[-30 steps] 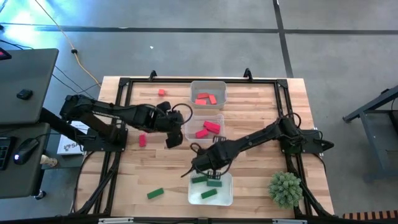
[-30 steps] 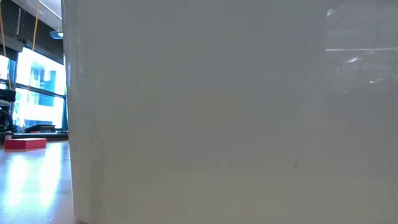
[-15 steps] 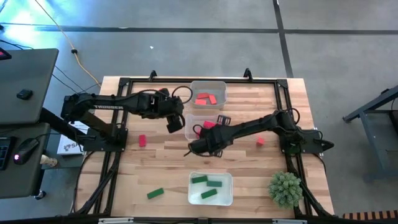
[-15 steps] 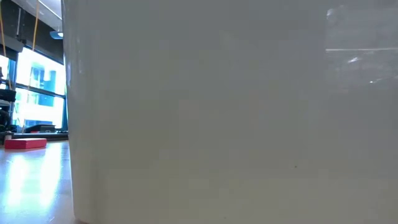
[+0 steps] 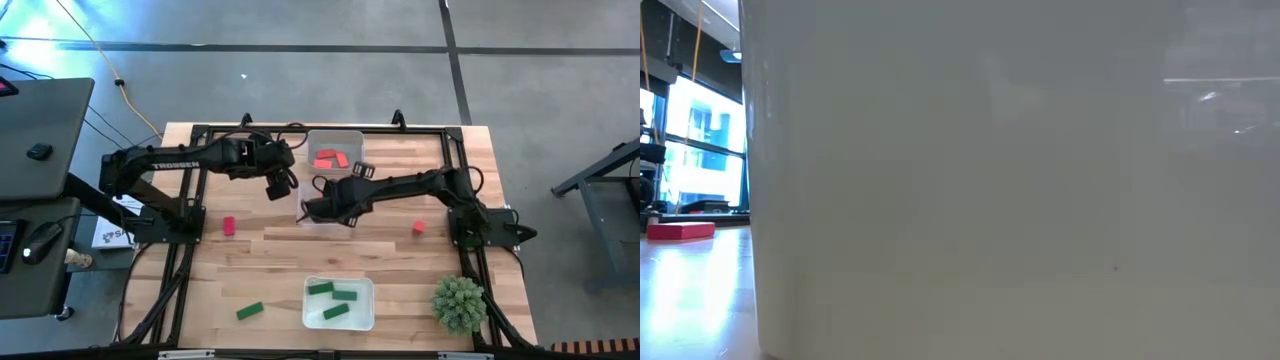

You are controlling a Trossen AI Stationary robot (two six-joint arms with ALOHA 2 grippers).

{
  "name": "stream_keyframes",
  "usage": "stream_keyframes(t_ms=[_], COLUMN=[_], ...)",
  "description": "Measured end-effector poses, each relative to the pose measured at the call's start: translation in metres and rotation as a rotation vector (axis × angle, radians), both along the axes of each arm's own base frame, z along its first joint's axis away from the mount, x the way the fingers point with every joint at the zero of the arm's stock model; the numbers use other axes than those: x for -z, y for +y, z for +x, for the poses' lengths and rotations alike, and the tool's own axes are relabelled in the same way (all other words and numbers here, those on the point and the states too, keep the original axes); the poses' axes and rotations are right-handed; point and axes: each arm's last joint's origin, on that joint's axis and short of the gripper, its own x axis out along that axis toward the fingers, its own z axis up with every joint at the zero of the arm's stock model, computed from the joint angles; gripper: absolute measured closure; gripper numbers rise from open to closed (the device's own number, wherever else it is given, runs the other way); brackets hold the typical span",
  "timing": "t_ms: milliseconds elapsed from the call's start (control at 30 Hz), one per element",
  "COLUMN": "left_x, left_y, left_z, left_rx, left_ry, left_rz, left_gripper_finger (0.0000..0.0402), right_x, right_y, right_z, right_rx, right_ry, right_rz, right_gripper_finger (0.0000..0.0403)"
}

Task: Sort & place blocks by color
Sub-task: Put the orange block into the gray bin

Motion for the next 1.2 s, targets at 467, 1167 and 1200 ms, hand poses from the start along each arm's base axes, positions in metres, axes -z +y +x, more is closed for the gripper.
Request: stream_keyframes(t_ms=[467, 1167, 1200], left_x=[-0.001, -0.005, -0.005], left_y=[0.016, 0.018, 0.018], left_z=[-0.004, 0.002, 0.002], left_rx=[-0.055, -0.045, -0.045], left_ry=[-0.025, -0.107, -0.107], left_rz=[0.003, 0.012, 0.011], left_gripper_finger=[0.0213, 0.0213, 0.0213], right_x=[-0.007, -0.011, -0.008], right_y=[-0.02, -0.016, -0.016], right_z=[-0.076, -0.199, -0.202], right_rx=[0.171, 0.761, 0.763], right_ry=[-0.003, -0.478, -0.491], right_rz=[0.003, 0.227, 0.24], right_gripper_finger=[0.0265, 0.0265, 0.0265])
